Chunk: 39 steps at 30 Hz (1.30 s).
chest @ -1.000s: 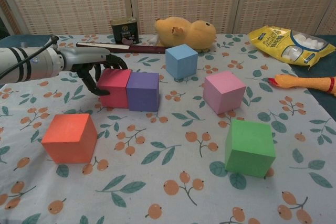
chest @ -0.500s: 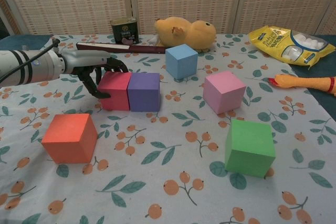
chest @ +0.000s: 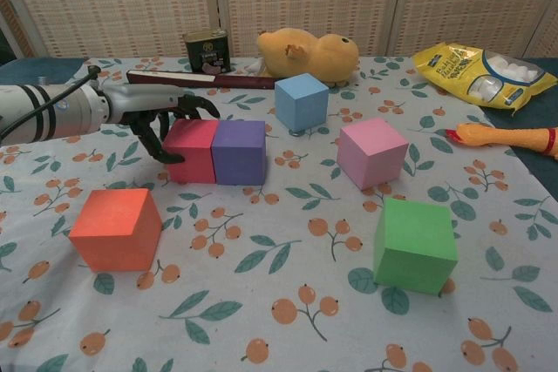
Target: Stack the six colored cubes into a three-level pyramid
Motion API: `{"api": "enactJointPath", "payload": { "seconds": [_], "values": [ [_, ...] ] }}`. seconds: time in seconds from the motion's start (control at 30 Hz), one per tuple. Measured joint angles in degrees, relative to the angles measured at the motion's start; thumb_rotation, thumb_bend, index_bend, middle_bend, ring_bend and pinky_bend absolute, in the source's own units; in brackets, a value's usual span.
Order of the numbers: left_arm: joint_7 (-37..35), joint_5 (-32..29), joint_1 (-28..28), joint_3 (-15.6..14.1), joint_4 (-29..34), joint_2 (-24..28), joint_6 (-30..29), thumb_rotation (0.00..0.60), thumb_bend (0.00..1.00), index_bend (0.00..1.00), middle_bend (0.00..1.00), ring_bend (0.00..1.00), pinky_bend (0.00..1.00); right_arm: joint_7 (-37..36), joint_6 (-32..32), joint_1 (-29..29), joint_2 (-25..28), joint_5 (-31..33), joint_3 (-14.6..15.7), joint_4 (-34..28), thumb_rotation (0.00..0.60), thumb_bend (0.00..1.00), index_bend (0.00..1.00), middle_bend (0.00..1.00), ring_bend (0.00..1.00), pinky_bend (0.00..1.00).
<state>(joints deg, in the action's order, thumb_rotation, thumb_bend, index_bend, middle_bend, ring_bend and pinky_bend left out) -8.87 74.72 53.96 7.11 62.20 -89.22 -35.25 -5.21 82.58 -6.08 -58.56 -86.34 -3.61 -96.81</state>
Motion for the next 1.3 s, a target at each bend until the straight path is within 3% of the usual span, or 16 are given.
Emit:
{"api": "enactJointPath", "payload": {
  "seconds": [0.43, 0.73, 0.93, 1.13, 1.3],
  "values": [
    [1.13, -0.53, -0.35, -0.11, 0.76, 0.32, -0.37, 0.6, 0.36, 0.01, 0.17, 0.36, 0.43, -0.2, -0.24, -0.25, 0.16, -0.13, -0.1, 0.04, 0.6, 0.0, 0.0, 0.01, 0.0, 0.05],
    [1.89, -1.39, -0.53, -0.27, 2.23, 1.17, 0.34, 0.6, 0.36, 0.0, 0.01, 0.12, 0.38, -0.29, -0.24, -0.34, 0.27, -0.17, -0.17, -0.12, 0.6, 0.0, 0.0, 0.01, 0.0, 0.05],
    [1.89, -1.49, -0.63, -0.21, 2.93, 1.49, 0.28, 0.6, 0.36, 0.0, 0.0, 0.01, 0.32, -0.41, 0.05, -0.18, 0.36, -0.24, -0.13, -0.14, 0.6, 0.0, 0.0, 0.01, 0.0, 0.05],
    [1.65, -0.99, -0.98, -0.22, 5.17, 3.08, -0.45, 0.6, 0.36, 0.0, 0.0, 0.0, 0.28, -0.64, 0.43, 0.01, 0.52, -0.47, -0.09, -0.14, 0.6, 0.0, 0.0, 0.01, 0.0, 0.05],
    [0.66, -0.08, -2.67, 0.35, 9.28, 7.09, -4.59, 0.6, 0.36, 0.0, 0.0, 0.0, 0.26, -1.48, -0.44, -0.83, 1.45, -1.17, -0.23, -0.25, 0.6, 0.0, 0.0, 0.01, 0.0, 0.05]
  ]
}}
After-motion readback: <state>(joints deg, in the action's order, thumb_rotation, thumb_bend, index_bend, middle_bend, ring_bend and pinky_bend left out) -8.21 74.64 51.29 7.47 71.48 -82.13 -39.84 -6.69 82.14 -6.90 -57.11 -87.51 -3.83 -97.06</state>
